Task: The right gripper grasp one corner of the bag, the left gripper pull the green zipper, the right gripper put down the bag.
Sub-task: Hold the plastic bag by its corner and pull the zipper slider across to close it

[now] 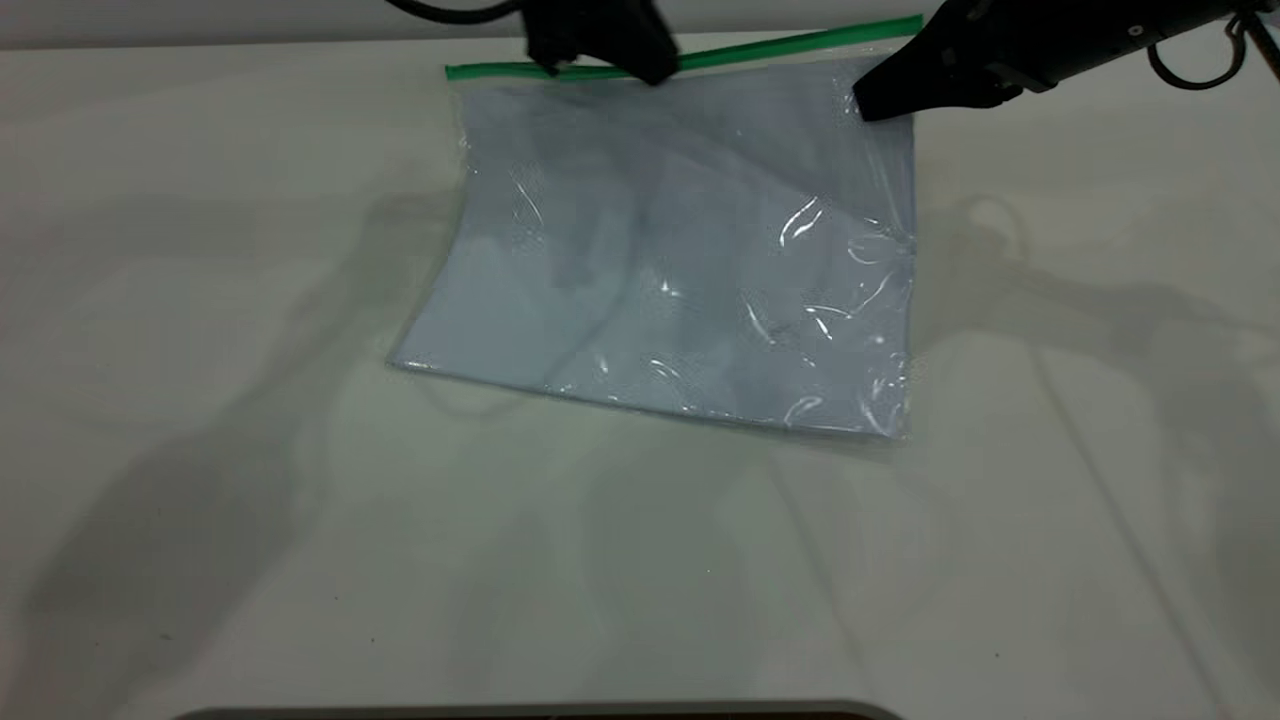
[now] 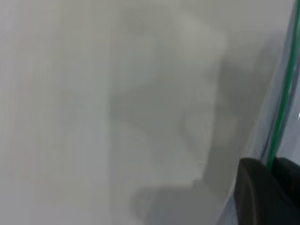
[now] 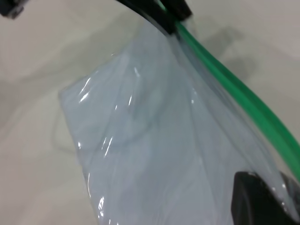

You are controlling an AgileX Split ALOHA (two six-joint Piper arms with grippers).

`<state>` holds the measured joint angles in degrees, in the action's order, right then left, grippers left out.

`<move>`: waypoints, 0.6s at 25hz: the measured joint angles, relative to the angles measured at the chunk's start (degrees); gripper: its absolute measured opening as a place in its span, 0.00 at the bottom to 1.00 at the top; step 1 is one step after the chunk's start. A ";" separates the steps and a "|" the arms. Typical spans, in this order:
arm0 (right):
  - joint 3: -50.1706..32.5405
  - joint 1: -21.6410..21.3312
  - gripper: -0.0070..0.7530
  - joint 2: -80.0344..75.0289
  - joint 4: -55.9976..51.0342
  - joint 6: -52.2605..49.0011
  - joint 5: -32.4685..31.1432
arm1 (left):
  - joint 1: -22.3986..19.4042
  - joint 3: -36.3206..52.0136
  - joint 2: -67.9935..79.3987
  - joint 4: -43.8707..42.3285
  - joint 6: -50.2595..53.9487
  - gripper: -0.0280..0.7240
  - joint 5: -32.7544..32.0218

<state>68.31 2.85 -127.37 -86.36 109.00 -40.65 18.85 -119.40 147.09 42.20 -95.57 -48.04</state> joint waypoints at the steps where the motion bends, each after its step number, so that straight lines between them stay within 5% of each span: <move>1: 0.00 -0.13 0.06 0.00 0.00 -0.05 0.00 | -0.58 0.00 0.00 -1.03 1.11 0.11 -0.14; 15: 0.00 -0.47 0.06 0.00 0.16 -0.60 0.41 | -6.94 0.00 0.00 -10.64 11.34 0.12 -2.95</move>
<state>68.31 2.38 -127.37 -86.19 108.40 -40.24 11.91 -119.40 147.09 31.56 -84.24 -50.99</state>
